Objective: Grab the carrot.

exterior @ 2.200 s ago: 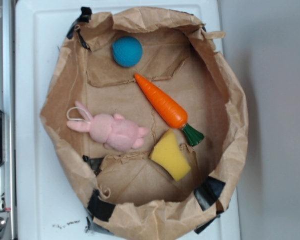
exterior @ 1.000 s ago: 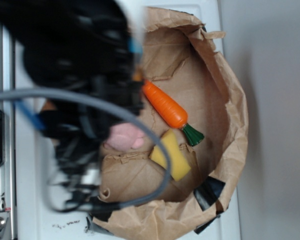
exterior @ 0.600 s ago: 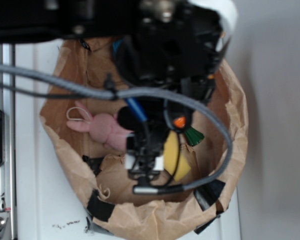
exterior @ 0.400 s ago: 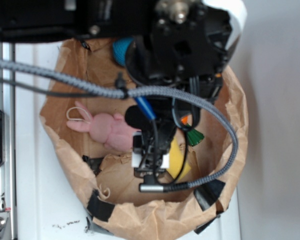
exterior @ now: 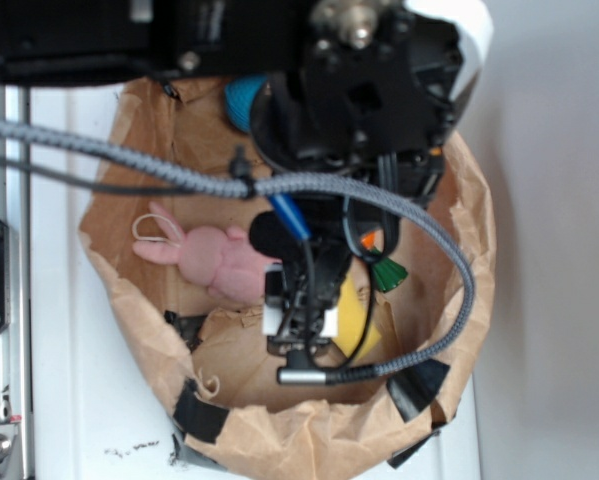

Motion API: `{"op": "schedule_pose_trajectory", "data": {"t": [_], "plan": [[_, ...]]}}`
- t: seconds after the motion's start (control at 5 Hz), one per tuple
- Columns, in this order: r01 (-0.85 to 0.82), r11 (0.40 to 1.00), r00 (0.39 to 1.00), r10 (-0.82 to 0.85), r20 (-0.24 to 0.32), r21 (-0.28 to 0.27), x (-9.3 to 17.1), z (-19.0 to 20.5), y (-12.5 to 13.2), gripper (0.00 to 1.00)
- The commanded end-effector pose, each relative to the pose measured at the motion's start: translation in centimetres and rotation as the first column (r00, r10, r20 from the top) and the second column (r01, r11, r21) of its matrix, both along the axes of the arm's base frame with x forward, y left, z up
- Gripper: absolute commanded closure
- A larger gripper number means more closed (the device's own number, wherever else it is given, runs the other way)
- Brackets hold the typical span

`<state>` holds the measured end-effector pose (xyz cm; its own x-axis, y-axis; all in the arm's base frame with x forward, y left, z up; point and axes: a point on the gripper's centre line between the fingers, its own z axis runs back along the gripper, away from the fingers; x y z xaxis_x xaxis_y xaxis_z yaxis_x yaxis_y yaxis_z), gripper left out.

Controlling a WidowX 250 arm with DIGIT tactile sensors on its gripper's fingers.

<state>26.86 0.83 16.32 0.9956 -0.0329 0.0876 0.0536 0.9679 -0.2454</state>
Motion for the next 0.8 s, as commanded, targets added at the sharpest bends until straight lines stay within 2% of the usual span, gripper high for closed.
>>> {"op": "schedule_pose_trajectory", "data": {"t": [0.0,0.2,0.4,0.6], "plan": [[0.147,0.989,0.981,-0.148,0.124,0.014,3.6,-4.2,1.4,0.00],[0.219,0.975,0.966,-0.223,0.132,0.044,4.7,-6.5,2.4,0.00],[0.277,0.957,0.946,-0.288,0.147,0.089,4.3,-8.0,3.6,0.00],[0.279,0.946,0.942,-0.303,0.147,0.165,4.5,-10.3,4.7,0.00]]}}
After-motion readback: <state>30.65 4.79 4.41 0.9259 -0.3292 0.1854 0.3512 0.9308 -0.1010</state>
